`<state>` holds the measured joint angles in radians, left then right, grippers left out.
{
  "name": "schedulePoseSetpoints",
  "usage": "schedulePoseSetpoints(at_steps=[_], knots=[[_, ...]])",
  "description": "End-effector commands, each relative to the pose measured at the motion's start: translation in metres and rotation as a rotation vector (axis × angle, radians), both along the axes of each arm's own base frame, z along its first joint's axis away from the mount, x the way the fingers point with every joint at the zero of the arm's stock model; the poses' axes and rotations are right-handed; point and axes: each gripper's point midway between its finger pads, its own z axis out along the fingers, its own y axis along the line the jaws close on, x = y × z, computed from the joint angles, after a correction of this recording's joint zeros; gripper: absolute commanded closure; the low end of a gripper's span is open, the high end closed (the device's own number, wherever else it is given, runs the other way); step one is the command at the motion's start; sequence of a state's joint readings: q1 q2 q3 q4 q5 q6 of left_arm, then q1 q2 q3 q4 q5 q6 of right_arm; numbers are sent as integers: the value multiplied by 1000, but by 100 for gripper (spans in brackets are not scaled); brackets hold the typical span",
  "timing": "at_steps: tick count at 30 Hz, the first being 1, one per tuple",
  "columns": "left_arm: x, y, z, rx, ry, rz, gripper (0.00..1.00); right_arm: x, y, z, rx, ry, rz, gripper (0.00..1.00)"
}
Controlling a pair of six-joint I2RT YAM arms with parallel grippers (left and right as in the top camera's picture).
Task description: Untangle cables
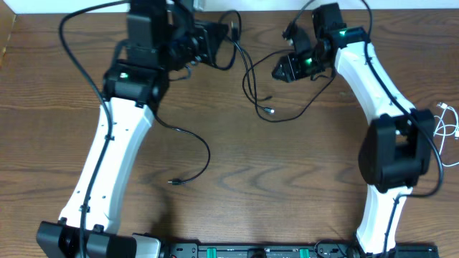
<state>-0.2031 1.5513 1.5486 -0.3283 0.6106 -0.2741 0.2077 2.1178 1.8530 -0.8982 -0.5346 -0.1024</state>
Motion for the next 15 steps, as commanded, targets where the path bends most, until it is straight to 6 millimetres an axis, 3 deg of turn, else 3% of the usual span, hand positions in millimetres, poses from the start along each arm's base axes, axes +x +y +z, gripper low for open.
schedulePoseSetpoints(at_steps=[1,4,11,15], knots=[[-8,5,29,-230,82,-75,93,-3,14,59,51,-139,53,50],[-9,10,42,-306,95,-96,93,-10,30,84,127,-189,108,50],[-9,12,41,-310,107,-90,93,-22,58,123,252,-302,245,50],[-9,12,41,-313,109,-89,93,-25,67,128,267,-331,278,49]])
